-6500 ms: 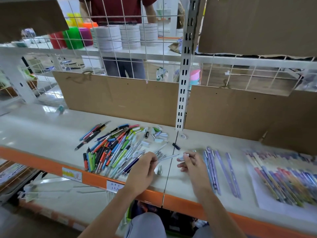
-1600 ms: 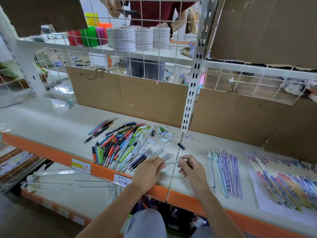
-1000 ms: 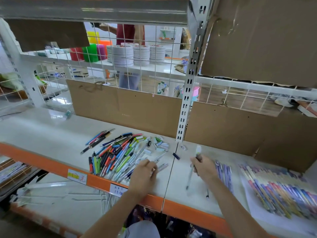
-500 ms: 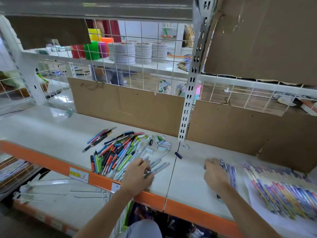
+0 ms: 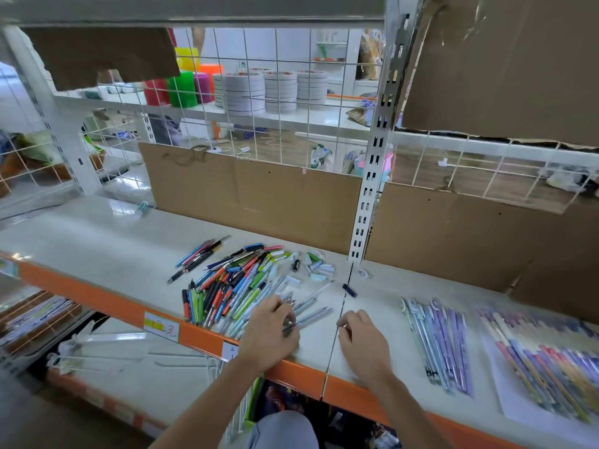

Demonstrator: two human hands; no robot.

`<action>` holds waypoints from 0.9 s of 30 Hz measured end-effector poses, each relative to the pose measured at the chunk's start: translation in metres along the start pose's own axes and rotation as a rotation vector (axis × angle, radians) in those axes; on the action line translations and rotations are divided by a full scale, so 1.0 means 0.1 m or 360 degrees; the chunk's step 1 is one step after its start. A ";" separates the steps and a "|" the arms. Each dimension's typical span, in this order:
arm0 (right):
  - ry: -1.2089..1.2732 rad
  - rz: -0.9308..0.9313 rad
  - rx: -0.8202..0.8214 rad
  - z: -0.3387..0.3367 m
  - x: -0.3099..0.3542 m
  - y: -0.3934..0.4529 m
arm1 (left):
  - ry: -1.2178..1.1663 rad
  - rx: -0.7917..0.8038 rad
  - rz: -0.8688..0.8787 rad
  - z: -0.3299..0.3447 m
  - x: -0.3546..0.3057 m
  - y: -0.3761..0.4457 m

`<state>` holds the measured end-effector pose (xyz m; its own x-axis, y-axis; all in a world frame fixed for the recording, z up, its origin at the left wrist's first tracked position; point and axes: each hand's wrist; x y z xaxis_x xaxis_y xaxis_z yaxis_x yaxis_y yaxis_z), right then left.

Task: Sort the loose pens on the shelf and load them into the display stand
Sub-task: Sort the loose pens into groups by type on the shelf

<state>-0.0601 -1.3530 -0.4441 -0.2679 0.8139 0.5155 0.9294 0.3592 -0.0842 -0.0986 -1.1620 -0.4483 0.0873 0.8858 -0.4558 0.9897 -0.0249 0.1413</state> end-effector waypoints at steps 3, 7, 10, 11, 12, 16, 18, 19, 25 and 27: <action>0.0064 -0.0016 -0.0016 0.02 -0.03 0.00 | -0.0009 -0.0028 0.0016 0.02 0.00 0.01; 0.0100 -0.0029 -0.0024 0.03 -0.05 0.01 | 0.0025 -0.0012 -0.0012 0.02 0.00 0.01; 0.0109 -0.0034 -0.0032 0.04 -0.07 0.01 | 0.0071 0.0029 -0.0035 0.01 -0.01 0.02; 0.0112 -0.0033 -0.0034 0.04 -0.07 0.01 | 0.0099 0.0050 -0.0052 0.01 -0.01 0.03; 0.0115 -0.0032 -0.0036 0.04 -0.07 0.01 | 0.0136 0.0077 -0.0070 0.00 -0.02 0.05; 0.0132 -0.0036 -0.0040 0.04 -0.07 0.02 | 0.0204 0.0129 -0.0188 -0.02 -0.08 0.13; 0.0141 -0.0032 -0.0043 0.04 -0.07 0.02 | 0.0201 0.0108 -0.0246 0.00 -0.12 0.15; 0.0146 -0.0031 -0.0046 0.05 -0.08 0.02 | 0.0203 0.0093 -0.0271 0.01 -0.14 0.16; 0.0141 -0.0026 -0.0041 0.04 -0.08 0.03 | 0.0224 0.0013 -0.0275 0.07 -0.13 0.12; 0.0136 -0.0019 -0.0035 0.04 -0.08 0.02 | 0.0235 0.0001 -0.0257 0.06 -0.14 0.11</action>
<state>-0.0569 -1.3566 -0.4522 -0.2570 0.7674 0.5874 0.9320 0.3575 -0.0593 -0.0882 -1.1774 -0.4458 -0.0901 0.9366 -0.3386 0.9895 0.1228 0.0764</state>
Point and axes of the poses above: each hand's wrist, its own y-axis towards the middle knuckle, its own z-axis out of the palm, x = y × z, and after that the axes turned 11 degrees about x, right-handed
